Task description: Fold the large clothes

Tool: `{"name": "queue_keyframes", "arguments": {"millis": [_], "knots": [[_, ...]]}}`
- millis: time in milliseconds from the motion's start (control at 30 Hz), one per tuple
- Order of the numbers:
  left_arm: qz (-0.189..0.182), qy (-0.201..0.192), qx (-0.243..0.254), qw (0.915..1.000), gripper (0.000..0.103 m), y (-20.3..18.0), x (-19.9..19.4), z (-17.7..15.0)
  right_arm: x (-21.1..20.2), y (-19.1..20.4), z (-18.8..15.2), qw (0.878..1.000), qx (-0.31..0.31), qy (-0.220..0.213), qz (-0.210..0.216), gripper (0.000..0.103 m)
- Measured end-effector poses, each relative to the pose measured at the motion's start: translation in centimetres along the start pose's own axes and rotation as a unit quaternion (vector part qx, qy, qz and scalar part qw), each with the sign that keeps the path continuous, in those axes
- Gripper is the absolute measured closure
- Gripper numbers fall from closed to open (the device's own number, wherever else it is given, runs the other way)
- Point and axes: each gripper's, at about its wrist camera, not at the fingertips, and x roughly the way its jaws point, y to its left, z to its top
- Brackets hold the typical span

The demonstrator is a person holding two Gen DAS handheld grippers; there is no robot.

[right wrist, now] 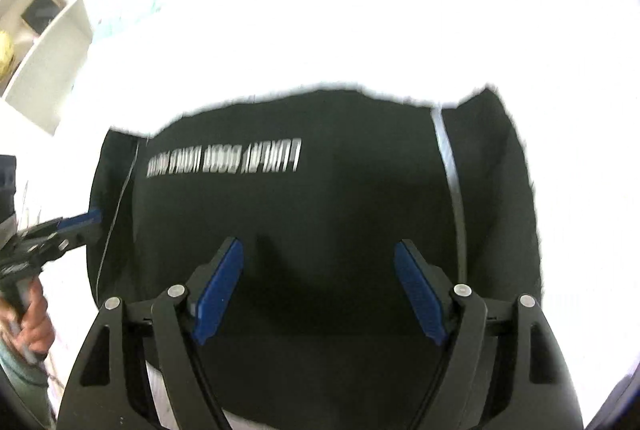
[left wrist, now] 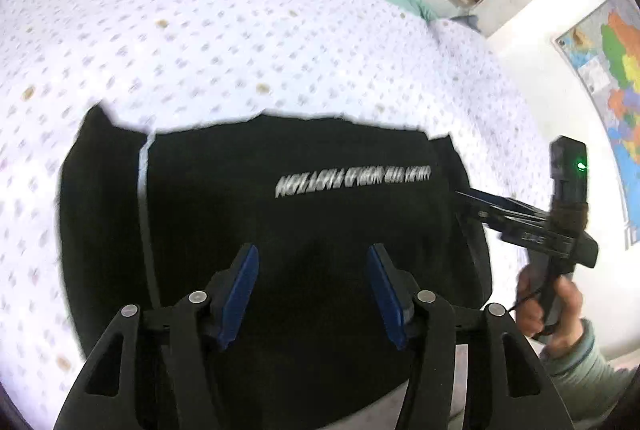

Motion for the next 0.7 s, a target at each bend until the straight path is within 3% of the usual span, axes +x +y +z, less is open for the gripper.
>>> {"name": "queue_keyframes", "arguments": {"millis": [67,167,233,300,400,500,633,700], "knots": [[0.014,0.011,-0.005,0.9998,0.045,-0.5,2.4,0.9,1.4,0.0,1.9,1.000,0.004,0.000,-0.005,0.021],[0.037,0.051,-0.046,0.9970,0.044,2.0,7.3,1.0,5.9,0.1,2.9,0.999,0.008,0.045,-0.021,0.025],[0.027,0.054,-0.071,0.9956,0.042,4.1,9.4,1.3,9.2,-0.6,2.7,0.997,0.024,0.072,-0.019,0.024],[0.007,0.053,-0.095,0.9940,0.042,5.5,9.8,1.7,10.0,-1.3,2.4,0.997,0.034,0.070,-0.013,0.021],[-0.011,0.048,-0.107,0.9930,0.043,6.0,8.2,1.8,9.8,-1.9,2.1,0.997,0.039,0.065,-0.004,0.021],[0.008,0.015,-0.078,0.9968,0.043,5.4,4.3,1.7,7.8,-2.7,2.5,0.998,0.028,0.057,-0.004,0.021],[0.055,-0.060,-0.071,0.9941,0.043,6.9,-1.9,0.9,1.0,-3.9,0.4,1.000,0.005,0.008,-0.020,0.021],[0.086,-0.065,-0.096,0.9895,0.043,9.1,-2.3,0.8,0.0,-4.5,0.3,0.999,0.000,-0.011,-0.050,0.021]]}}
